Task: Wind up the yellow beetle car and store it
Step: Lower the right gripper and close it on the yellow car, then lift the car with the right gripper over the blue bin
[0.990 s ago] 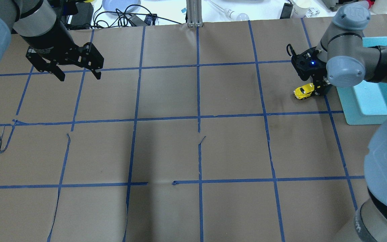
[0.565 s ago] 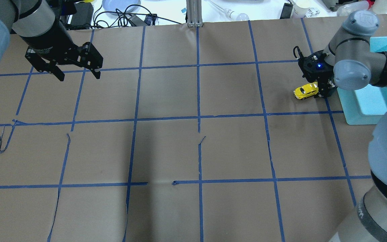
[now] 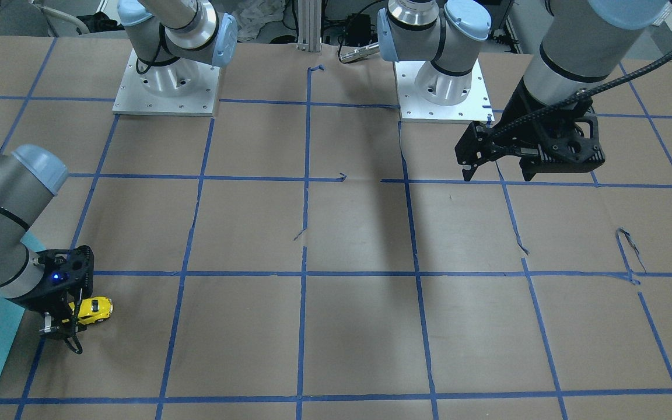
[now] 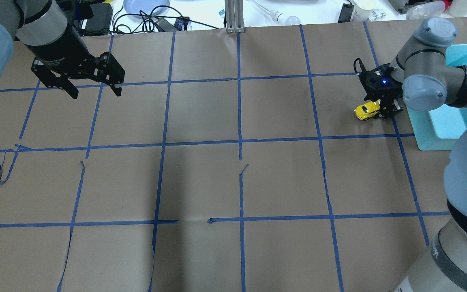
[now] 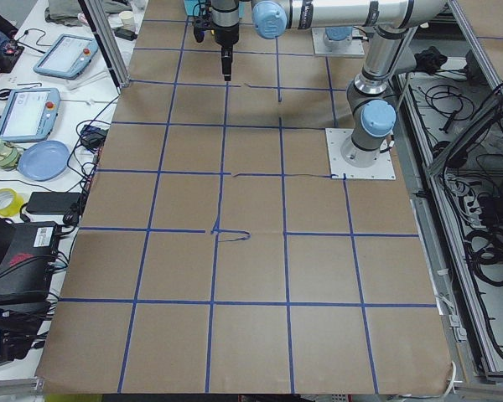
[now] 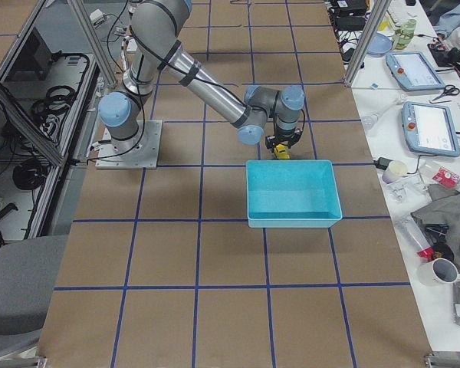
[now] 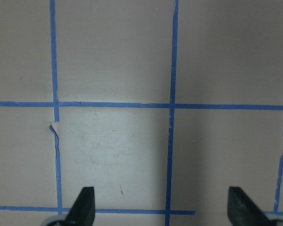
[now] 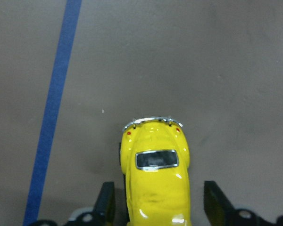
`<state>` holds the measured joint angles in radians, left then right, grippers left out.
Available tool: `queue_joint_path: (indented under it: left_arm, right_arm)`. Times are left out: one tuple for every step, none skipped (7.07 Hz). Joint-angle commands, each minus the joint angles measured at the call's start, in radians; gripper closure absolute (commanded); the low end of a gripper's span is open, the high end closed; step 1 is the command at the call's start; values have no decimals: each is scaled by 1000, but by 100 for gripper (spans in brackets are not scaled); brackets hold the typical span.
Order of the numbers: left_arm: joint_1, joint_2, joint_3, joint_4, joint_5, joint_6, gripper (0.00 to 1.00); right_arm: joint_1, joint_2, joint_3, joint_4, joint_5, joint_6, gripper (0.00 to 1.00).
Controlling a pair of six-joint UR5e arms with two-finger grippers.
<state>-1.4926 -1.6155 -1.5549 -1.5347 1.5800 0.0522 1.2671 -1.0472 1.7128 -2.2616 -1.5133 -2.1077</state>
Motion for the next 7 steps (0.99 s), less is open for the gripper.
queue_joint_path:
  left_arm:
    - [2, 0, -1, 1, 2, 1, 0]
    - [2, 0, -1, -1, 2, 1, 0]
    - [2, 0, -1, -1, 2, 0, 0]
    - [2, 0, -1, -1, 2, 0, 0]
    - [2, 0, -1, -1, 3, 0, 0]
    - [3, 0, -1, -1, 3, 1, 0]
    - [3, 0, -1, -1, 3, 1, 0]
  right_arm:
    - [0, -5, 8, 2, -15, 64, 92]
    - [0, -17, 7, 7, -18, 98, 98]
    - [6, -68, 2, 22, -43, 118, 100]
    - [5, -117, -10, 65, -57, 117, 100]
    - [-2, -152, -39, 118, -58, 101, 100]
    - [-5, -165, -97, 190, -80, 48, 100]
    - [-17, -163, -164, 255, -120, -21, 100]
